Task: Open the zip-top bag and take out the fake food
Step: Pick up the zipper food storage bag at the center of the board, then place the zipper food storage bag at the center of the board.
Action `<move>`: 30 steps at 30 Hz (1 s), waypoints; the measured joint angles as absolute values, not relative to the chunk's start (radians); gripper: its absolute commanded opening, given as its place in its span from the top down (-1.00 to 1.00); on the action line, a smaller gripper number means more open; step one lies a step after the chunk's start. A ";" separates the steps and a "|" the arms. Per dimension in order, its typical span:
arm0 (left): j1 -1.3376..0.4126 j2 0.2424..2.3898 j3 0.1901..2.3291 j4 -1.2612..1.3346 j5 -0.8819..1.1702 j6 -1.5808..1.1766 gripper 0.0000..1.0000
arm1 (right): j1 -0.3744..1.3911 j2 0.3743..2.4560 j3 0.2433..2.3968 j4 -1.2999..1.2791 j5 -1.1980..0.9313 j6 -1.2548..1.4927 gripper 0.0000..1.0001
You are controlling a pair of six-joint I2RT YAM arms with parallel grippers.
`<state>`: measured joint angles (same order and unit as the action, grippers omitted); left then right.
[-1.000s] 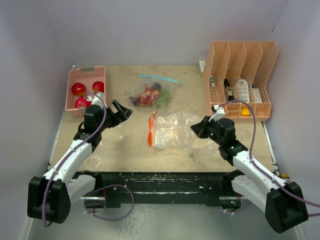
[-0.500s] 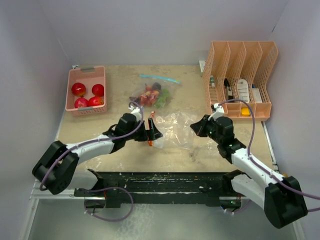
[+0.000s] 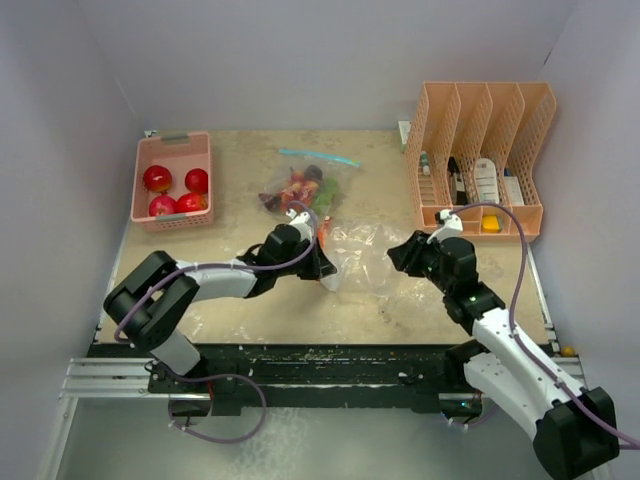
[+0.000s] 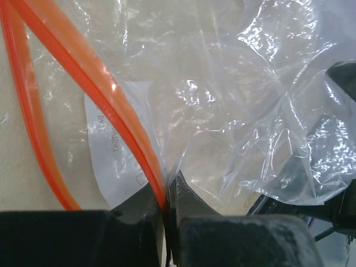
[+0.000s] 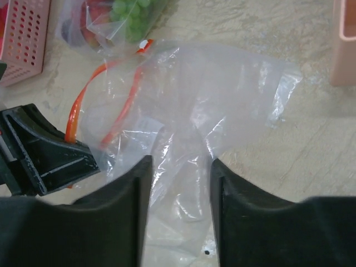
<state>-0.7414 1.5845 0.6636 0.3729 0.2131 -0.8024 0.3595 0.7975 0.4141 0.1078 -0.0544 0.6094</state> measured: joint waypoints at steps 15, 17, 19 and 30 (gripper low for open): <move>-0.746 1.893 1.106 0.256 0.209 -0.683 0.59 | 0.360 0.608 0.424 -0.022 0.111 0.617 0.23; -0.730 1.952 1.191 0.223 0.205 -0.662 0.30 | 0.360 0.606 0.428 -0.021 0.109 0.620 0.34; -0.703 2.008 1.264 0.185 0.205 -0.643 0.09 | 0.360 0.610 0.428 -0.021 0.098 0.620 0.45; -0.597 2.082 1.456 0.022 0.205 -0.531 -0.98 | 0.360 0.805 0.403 0.110 0.015 0.609 0.97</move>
<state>-0.5968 2.0823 1.4559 0.0216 0.2047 -0.5308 0.3599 0.8055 0.4034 0.1097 0.0147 0.6086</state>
